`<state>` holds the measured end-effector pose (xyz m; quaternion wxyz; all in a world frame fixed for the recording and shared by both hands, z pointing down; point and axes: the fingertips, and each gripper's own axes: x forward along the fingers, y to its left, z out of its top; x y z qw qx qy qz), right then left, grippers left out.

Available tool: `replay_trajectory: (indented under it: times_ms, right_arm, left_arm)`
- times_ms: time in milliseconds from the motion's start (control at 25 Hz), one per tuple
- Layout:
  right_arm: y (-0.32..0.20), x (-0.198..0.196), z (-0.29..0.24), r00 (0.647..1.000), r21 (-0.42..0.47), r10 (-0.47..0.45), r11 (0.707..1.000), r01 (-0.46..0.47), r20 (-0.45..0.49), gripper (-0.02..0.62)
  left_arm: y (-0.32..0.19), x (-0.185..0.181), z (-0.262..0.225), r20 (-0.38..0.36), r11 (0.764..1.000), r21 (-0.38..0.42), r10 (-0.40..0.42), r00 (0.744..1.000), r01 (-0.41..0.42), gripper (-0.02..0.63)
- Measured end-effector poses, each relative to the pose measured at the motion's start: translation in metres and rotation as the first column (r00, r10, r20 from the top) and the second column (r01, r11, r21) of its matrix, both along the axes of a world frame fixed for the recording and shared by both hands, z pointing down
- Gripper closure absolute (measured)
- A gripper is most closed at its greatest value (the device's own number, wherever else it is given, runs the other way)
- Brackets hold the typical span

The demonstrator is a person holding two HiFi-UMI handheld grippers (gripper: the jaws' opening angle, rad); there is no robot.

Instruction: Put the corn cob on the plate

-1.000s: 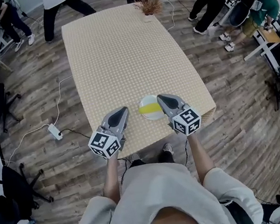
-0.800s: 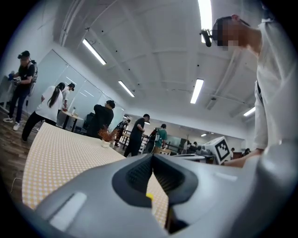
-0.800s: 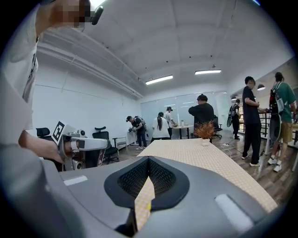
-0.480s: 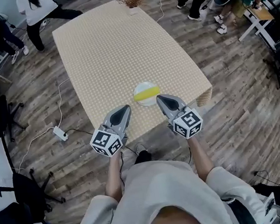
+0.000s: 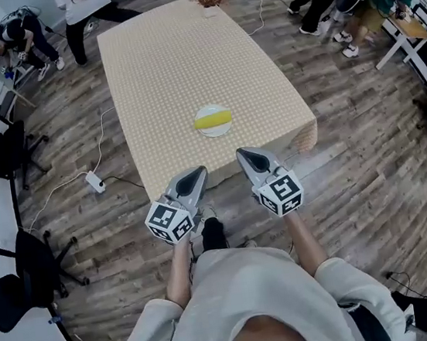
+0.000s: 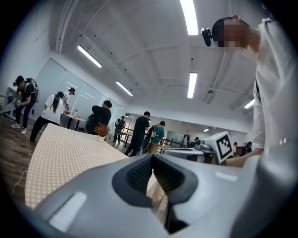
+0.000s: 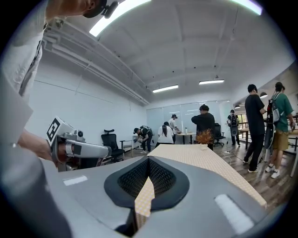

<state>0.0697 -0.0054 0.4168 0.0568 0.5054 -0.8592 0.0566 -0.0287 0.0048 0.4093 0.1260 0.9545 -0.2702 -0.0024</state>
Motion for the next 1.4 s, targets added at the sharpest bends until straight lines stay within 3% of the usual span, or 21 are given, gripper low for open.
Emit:
replay_trajectory:
  times_ms: [320, 560, 920, 1400]
  right_arm:
    - [0.083, -0.002, 0.002, 0.995, 0.030, -0.025, 0.999, 0.027, -0.095, 0.598]
    - [0.124, -0.006, 0.002, 0.997, 0.030, -0.026, 0.999, 0.028, -0.075, 0.598]
    - [0.153, -0.013, 0.006, 0.997, 0.016, -0.006, 1.000, 0.008, -0.074, 0.598]
    - [0.165, -0.002, 0.005, 0.995, 0.023, -0.006, 1.000, 0.009, -0.097, 0.598]
  left_arm:
    - [0.094, 0.024, -0.001, 0.045, 0.999, 0.040, 0.012, 0.999, -0.014, 0.598]
    - [0.133, 0.020, -0.003, 0.057, 0.997, 0.073, -0.003, 0.998, -0.001, 0.598]
    - [0.160, 0.007, -0.010, 0.036, 0.995, 0.104, -0.011, 0.999, 0.007, 0.598]
    - [0.172, 0.020, -0.016, 0.035, 0.993, 0.121, -0.004, 0.999, 0.000, 0.598]
